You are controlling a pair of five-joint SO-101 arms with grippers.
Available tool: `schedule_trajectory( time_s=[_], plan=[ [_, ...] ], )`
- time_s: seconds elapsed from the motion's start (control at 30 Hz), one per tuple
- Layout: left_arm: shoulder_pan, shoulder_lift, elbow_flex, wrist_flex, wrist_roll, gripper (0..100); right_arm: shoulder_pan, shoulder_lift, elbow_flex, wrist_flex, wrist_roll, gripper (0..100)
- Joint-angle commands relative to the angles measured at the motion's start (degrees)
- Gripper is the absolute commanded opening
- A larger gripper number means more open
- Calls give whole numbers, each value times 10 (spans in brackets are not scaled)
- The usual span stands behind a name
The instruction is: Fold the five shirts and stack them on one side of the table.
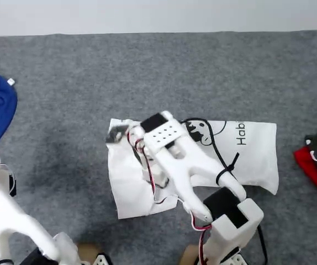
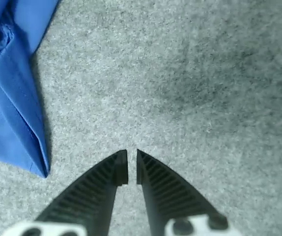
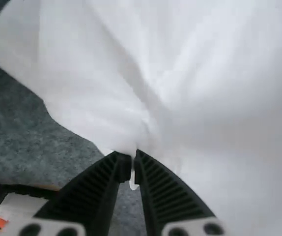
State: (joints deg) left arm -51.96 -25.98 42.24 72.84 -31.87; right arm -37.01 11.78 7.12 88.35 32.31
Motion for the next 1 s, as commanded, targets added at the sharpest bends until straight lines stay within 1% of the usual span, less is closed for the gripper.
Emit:
schedule_trajectory(
  time_s=[0.0, 0.2, 0.43, 0.67, 0.97],
  plan=[
    [3, -14, -1, -9, 1, 43, 15, 24, -65, 6, 4, 13],
    [-1, -14, -1, -7, 1, 43, 32, 108, -141, 8, 4, 14],
    [-1, -18, 29, -10, 0, 43, 71, 162, -186, 8, 6, 18],
    [2, -18, 33, -10, 1, 43, 99, 192, -214, 8, 6, 18],
    [2, -16, 36, -10, 1, 42, 102, 231, -216, 8, 4, 20]
  ],
)
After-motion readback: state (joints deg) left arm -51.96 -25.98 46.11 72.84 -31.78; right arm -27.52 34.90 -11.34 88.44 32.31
